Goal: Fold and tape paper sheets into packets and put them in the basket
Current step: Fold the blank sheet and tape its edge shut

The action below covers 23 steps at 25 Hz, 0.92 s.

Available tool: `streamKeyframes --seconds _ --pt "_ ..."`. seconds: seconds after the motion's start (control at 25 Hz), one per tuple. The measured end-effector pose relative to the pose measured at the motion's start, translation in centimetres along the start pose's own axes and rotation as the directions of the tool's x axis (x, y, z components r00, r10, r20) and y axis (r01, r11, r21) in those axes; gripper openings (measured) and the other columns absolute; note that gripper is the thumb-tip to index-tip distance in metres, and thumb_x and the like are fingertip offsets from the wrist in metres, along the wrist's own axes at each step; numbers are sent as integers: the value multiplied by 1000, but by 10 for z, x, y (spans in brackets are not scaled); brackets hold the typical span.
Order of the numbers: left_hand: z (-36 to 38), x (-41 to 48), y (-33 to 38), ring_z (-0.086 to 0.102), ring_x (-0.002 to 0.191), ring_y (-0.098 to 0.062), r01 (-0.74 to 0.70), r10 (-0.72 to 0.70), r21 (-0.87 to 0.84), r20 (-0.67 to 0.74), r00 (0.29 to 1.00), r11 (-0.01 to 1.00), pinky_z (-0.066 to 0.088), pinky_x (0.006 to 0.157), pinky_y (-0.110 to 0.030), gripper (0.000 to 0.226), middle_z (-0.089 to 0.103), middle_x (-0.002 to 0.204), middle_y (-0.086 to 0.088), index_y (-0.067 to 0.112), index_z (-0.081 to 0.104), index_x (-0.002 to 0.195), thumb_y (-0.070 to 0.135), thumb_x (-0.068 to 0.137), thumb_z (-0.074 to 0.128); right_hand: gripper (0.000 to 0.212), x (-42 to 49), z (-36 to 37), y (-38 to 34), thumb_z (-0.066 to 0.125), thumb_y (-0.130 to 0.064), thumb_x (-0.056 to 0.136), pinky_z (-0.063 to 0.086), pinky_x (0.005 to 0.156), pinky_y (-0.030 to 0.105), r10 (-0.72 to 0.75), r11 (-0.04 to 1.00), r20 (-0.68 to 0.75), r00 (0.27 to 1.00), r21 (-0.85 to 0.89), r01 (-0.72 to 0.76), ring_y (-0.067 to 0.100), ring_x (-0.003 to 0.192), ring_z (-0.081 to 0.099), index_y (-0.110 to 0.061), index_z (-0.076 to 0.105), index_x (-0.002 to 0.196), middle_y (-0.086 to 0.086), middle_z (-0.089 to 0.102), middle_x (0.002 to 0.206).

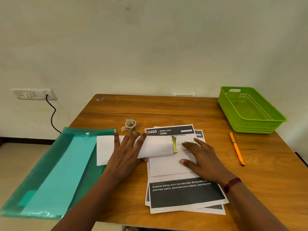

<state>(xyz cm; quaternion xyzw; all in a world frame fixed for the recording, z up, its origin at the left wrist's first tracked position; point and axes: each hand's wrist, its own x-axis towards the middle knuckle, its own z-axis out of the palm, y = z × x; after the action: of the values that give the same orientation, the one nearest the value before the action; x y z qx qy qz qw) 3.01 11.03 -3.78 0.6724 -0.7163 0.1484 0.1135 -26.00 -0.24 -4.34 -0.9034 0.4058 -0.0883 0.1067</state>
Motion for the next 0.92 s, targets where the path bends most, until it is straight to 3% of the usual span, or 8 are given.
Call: streamKeyframes --seconds 0.08,0.24,0.4,0.52,0.68,0.8,0.92 --pt "1 1 -3 46 131 -32 -4 4 13 5 1000 1000 2 112 -71 87 49 141 -11 19 25 151 75 85 40 80 1 4 -2 34 -75 84 11 118 49 0 996 88 996 -89 8 20 148 12 -30 27 150 -9 30 155" --pt "-2 1 -9 48 130 -30 14 -14 -19 12 1000 1000 1 112 -71 99 51 140 -10 18 32 148 87 76 38 76 2 2 -4 32 -75 81 25 113 43 -36 995 -8 999 -98 35 20 130 39 -31 42 142 -4 49 131" --pt "-4 2 -16 47 130 -32 35 -33 -34 49 998 999 2 111 -73 107 51 140 -10 19 29 149 91 70 40 58 3 -2 -7 58 -57 86 36 103 36 -6 1000 -53 999 1 6 16 109 45 -30 50 137 -5 49 113" --pt "-6 2 -20 47 131 -32 68 -64 -48 73 995 997 3 111 -73 109 50 141 -10 19 27 149 92 69 37 45 0 -8 -10 66 -42 88 38 103 41 71 997 -142 987 53 -64 17 104 51 -28 59 130 -2 52 109" --pt "-5 -3 -20 47 131 -32 84 -79 -45 106 991 995 5 110 -73 112 49 143 -10 16 27 150 94 70 34 29 -17 -12 1 69 -21 88 51 82 39 211 971 -338 917 182 -156 22 95 58 -15 68 117 3 61 104" --pt "-4 -5 -19 47 131 -32 75 -71 -34 117 991 997 8 109 -75 113 49 143 -10 15 27 150 94 70 34 25 -31 -17 11 63 -17 92 52 81 38 338 927 -451 826 312 -209 30 98 63 -7 68 114 13 69 112" --pt "-5 -3 -18 46 132 -32 85 -82 -29 109 991 996 6 111 -73 113 48 144 -10 16 25 151 94 70 35 27 -37 -21 14 59 -17 94 50 79 34 395 892 -478 784 402 -205 30 100 63 -7 65 118 13 68 116"
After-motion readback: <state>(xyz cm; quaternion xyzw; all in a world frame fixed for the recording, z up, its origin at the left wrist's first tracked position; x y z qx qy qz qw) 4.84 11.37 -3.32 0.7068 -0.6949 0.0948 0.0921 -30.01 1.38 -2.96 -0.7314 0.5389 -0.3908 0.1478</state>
